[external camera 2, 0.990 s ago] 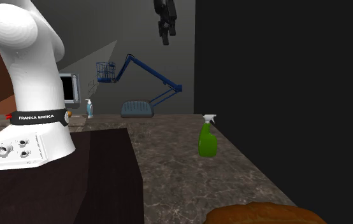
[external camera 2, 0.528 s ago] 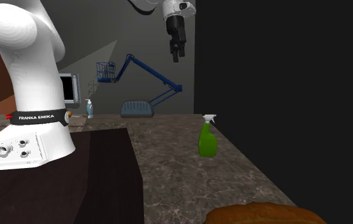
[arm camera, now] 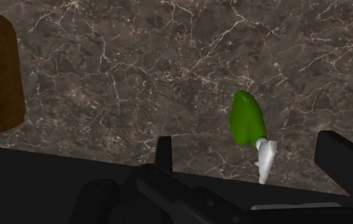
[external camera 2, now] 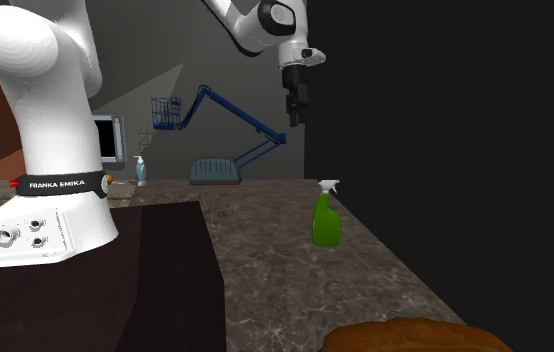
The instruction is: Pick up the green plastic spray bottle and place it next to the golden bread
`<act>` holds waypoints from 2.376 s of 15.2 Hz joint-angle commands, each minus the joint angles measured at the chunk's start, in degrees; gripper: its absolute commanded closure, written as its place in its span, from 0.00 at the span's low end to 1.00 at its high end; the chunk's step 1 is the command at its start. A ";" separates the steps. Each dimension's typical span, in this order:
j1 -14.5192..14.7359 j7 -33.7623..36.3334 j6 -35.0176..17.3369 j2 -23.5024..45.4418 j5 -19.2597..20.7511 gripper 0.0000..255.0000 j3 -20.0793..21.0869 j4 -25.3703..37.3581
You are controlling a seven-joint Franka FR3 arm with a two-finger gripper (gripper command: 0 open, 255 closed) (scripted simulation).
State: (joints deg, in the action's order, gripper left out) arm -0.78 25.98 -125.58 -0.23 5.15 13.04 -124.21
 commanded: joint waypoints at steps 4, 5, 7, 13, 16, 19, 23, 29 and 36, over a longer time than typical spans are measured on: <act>0.78 4.87 -2.89 11.52 1.65 0.00 0.14 7.33; 1.04 5.74 -3.28 13.81 1.94 0.00 0.06 9.00; 1.62 7.35 -3.86 18.39 2.42 0.00 -0.17 12.55; 3.66 11.13 -4.07 32.33 3.00 0.00 -1.23 25.24; 4.72 12.49 -3.21 39.61 2.84 0.00 -1.75 32.98; 5.10 12.87 -3.88 42.39 2.93 0.00 -2.02 35.01; 5.33 13.06 -5.79 44.39 3.27 0.00 -2.31 35.08; 5.43 13.14 -6.52 45.21 3.41 0.00 -2.44 35.17; 5.43 13.14 -6.52 45.20 3.40 1.00 -2.44 35.17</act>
State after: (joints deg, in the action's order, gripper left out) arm 4.65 39.12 -132.09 44.97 8.55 10.61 -89.03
